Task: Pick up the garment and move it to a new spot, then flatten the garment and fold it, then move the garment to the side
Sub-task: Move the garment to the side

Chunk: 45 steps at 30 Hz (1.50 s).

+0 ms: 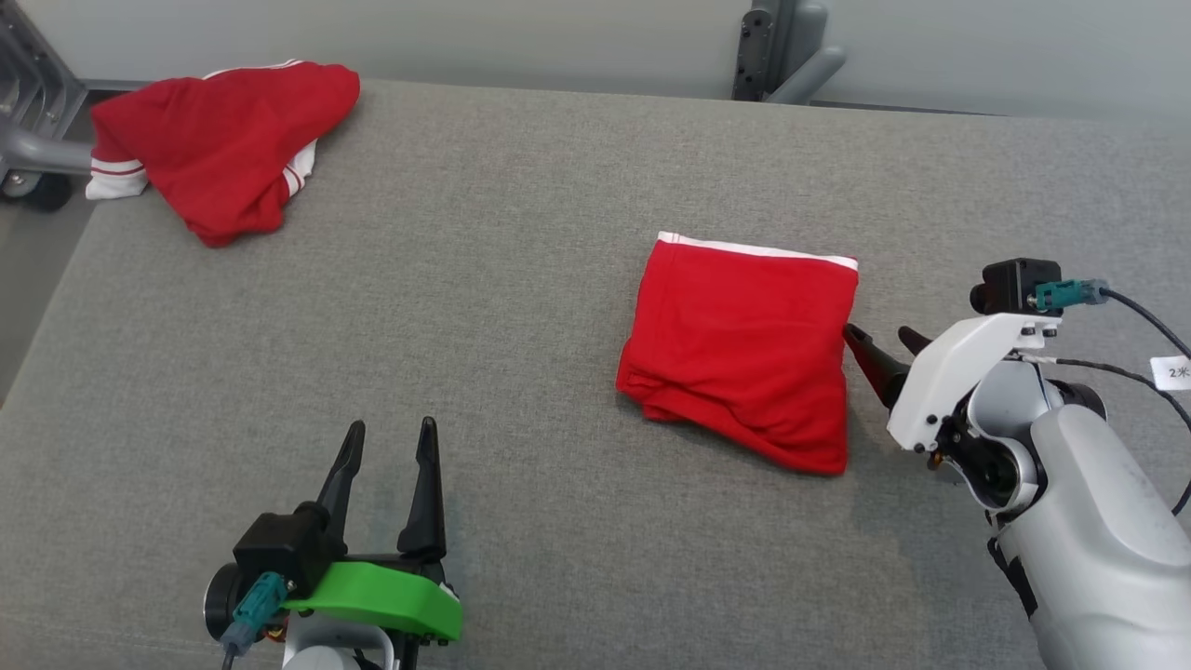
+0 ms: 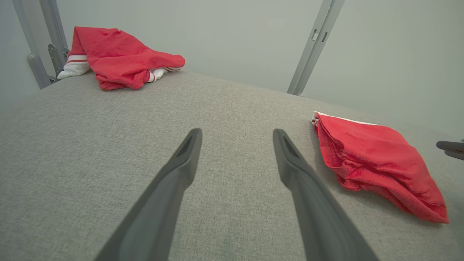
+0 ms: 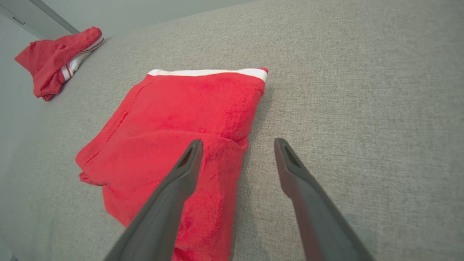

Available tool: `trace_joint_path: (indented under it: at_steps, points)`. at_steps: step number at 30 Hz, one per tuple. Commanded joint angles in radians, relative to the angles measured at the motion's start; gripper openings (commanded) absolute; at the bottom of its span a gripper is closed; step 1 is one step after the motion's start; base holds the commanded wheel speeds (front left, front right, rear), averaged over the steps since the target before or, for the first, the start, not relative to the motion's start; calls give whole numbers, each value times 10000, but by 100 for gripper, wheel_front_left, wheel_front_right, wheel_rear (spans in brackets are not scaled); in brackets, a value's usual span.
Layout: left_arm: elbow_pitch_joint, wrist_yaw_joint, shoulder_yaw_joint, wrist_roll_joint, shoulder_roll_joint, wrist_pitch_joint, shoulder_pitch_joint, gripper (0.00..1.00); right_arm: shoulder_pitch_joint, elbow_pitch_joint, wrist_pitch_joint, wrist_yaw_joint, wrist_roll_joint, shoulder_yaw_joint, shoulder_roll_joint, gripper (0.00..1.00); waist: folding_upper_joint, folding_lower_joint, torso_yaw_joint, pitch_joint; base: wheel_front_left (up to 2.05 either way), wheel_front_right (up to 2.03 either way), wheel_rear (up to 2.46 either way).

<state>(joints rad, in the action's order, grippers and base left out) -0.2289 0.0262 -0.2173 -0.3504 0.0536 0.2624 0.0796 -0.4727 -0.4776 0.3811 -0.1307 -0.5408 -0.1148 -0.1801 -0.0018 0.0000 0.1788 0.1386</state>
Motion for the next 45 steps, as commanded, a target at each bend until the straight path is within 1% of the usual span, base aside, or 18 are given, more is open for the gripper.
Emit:
trace_joint_path:
  at_steps: [1,8,12,13,14,15,16,17,23,28,35,41,45]
  points:
    - [-13,42,-3,42,-13,29,177,100,-167,-152,102,1,-122,-9,-63,100,18,0,305,283,0,0,0]
    - [-99,90,-76,-17,-29,29,255,100,-796,-1617,650,1,-726,53,2,100,18,0,668,423,0,0,0]
    - [-95,45,-87,-36,-33,29,210,100,-878,-2063,711,1,-980,-122,53,100,18,0,723,398,0,0,0]
    - [-91,33,-84,-27,-32,29,194,100,-872,-2135,715,1,-1039,-179,65,91,18,0,716,390,0,0,0]
    - [-83,19,-76,-13,-33,29,179,100,-884,-2164,657,1,-1096,-238,64,49,18,0,705,380,0,0,0]
    - [-76,6,-72,16,-33,29,169,100,-905,-2170,558,1,-1128,-299,56,30,18,0,685,370,0,0,0]
    - [-69,5,-65,51,-33,29,161,100,-928,-2150,469,1,-1154,-392,32,8,18,0,650,357,0,0,0]
    - [-57,22,-59,82,-32,29,152,100,-946,-2133,399,1,-1205,-468,6,0,18,0,605,345,0,0,0]
    - [-9,79,-80,183,-30,29,121,100,-1019,-2005,-46,1,-1374,-964,-308,0,18,0,187,300,0,0,0]
    - [54,121,-173,251,-29,29,121,100,-1104,-1854,-186,1,-1418,-1310,-786,0,18,0,-432,349,0,0,0]
    - [162,176,-325,382,-26,29,434,100,-1527,-1822,-274,1,-1080,-1517,-1534,0,18,0,-1855,700,0,0,0]
    - [162,293,-390,680,27,28,873,100,-2103,-1784,-314,1,-896,-1563,-1897,0,18,0,-3145,1359,0,0,0]
    - [122,369,-514,823,88,30,1169,100,-2339,-1851,-440,1,-906,-1467,-2011,0,18,0,-3563,1671,0,0,0]
